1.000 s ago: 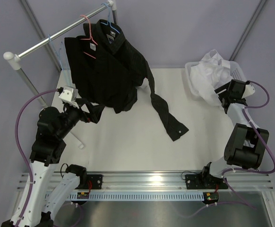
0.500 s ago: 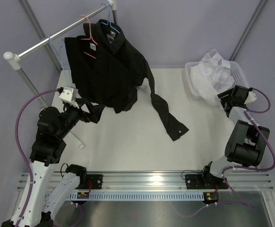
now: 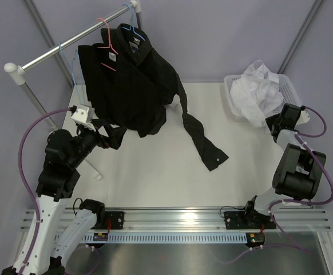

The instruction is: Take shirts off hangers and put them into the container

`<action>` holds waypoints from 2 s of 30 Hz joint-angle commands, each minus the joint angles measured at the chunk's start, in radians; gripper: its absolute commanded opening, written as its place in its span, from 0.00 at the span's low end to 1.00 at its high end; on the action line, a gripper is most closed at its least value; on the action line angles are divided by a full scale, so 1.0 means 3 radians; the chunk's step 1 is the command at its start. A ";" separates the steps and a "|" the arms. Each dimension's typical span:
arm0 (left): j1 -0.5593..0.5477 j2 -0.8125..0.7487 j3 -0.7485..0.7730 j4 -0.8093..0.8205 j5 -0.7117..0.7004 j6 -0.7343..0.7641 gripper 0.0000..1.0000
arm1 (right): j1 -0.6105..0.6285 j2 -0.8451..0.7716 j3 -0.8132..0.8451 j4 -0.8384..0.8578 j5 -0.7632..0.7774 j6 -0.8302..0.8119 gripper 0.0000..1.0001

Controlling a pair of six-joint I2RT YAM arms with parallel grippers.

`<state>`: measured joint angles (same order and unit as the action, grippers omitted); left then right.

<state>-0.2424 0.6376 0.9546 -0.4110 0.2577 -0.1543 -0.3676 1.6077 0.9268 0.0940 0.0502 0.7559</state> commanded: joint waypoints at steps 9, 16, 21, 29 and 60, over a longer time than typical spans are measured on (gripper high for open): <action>-0.0010 0.0032 -0.0017 0.0122 -0.0010 0.0049 0.99 | 0.0008 -0.0522 0.0949 -0.0237 -0.0325 0.0057 0.00; -0.0010 0.0043 -0.0027 0.0122 -0.0046 0.0059 0.99 | 0.0120 0.0187 0.1996 0.0300 -0.0622 0.0129 0.00; -0.0010 0.0078 -0.0032 0.0117 -0.0066 0.0075 0.99 | 0.0197 0.0786 0.2657 0.0341 -0.0653 0.0032 0.00; -0.0010 0.0078 -0.0037 0.0122 -0.0077 0.0075 0.99 | 0.0192 0.1323 0.2622 -0.0052 -0.0203 0.0047 0.00; -0.0010 0.0078 -0.0037 0.0117 -0.0092 0.0064 0.99 | 0.0406 0.1227 0.3061 -0.1071 0.0185 -0.1239 0.64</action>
<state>-0.2424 0.6632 0.9463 -0.4168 0.2474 -0.1490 -0.3153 2.1025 1.7668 -0.2966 0.0288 0.5896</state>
